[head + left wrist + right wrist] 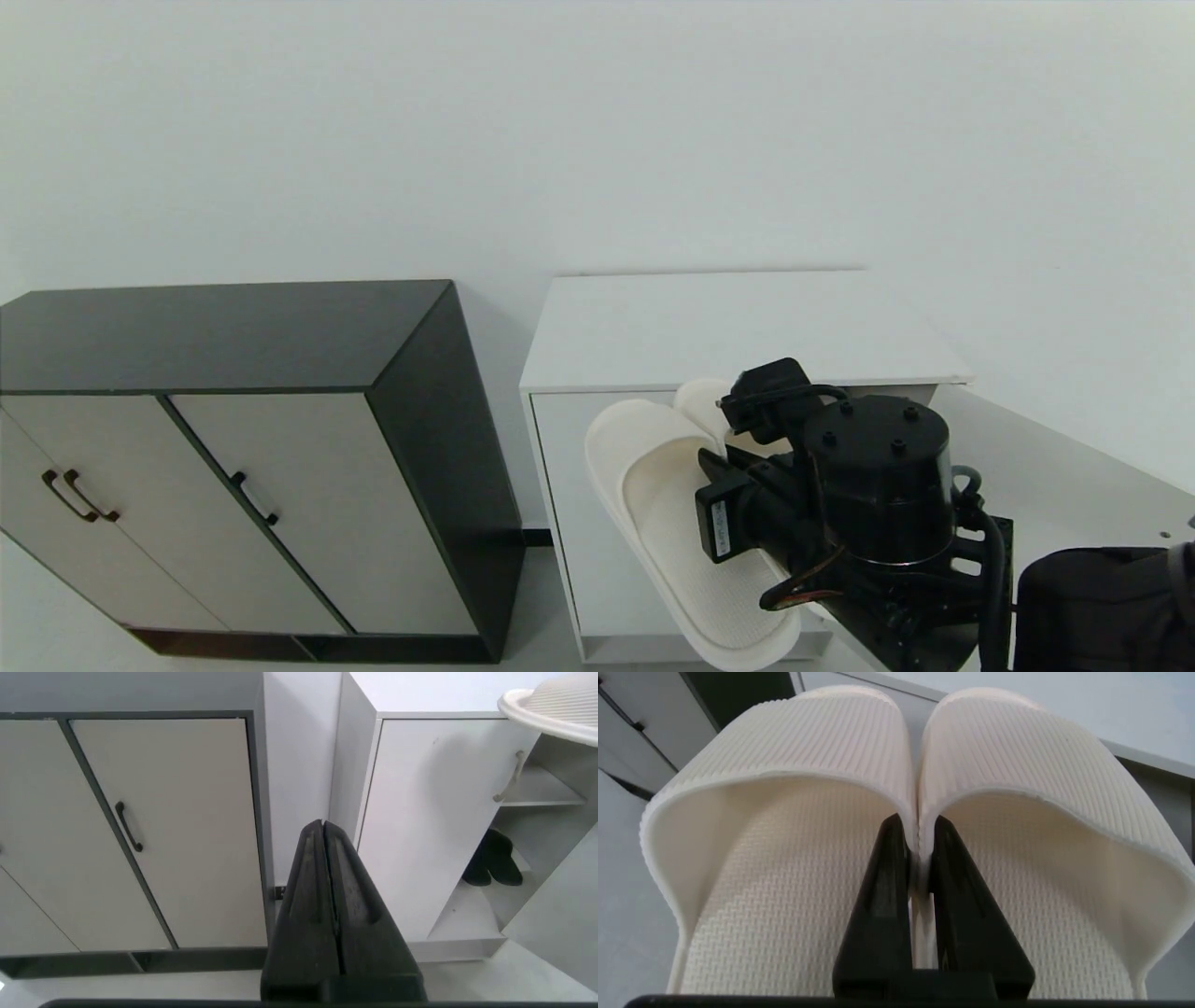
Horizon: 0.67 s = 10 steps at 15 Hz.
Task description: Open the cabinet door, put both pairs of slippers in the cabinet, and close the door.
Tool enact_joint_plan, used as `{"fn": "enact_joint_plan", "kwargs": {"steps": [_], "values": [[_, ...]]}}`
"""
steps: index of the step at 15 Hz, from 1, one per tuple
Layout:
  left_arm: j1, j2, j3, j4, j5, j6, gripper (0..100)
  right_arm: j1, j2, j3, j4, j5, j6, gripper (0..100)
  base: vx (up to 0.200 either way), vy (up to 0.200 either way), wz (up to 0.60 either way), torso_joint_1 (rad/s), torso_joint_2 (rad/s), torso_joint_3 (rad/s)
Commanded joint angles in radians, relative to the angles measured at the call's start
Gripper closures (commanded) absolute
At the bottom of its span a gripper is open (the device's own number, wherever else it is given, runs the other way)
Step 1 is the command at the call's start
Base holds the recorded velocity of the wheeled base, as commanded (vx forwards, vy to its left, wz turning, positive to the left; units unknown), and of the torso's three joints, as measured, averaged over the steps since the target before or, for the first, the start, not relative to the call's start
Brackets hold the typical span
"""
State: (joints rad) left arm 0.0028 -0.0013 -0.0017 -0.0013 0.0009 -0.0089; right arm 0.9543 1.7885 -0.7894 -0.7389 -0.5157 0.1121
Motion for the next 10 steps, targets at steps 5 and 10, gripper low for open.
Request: {"fn": "enact_joint_plan", "kwargs": {"steps": [5, 10], "values": [[0.000, 0.001, 0.000, 0.000, 0.001, 0.001, 100, 0.001, 0.002, 0.002, 0.000, 0.000, 0.000, 100, 0.000, 0.000, 0.00, 0.000, 0.00, 0.000], [0.000, 0.001, 0.000, 0.000, 0.001, 0.001, 100, 0.001, 0.000, 0.015, -0.022, 0.000, -0.002, 100, 0.000, -0.200, 0.00, 0.004, 0.00, 0.004]]}}
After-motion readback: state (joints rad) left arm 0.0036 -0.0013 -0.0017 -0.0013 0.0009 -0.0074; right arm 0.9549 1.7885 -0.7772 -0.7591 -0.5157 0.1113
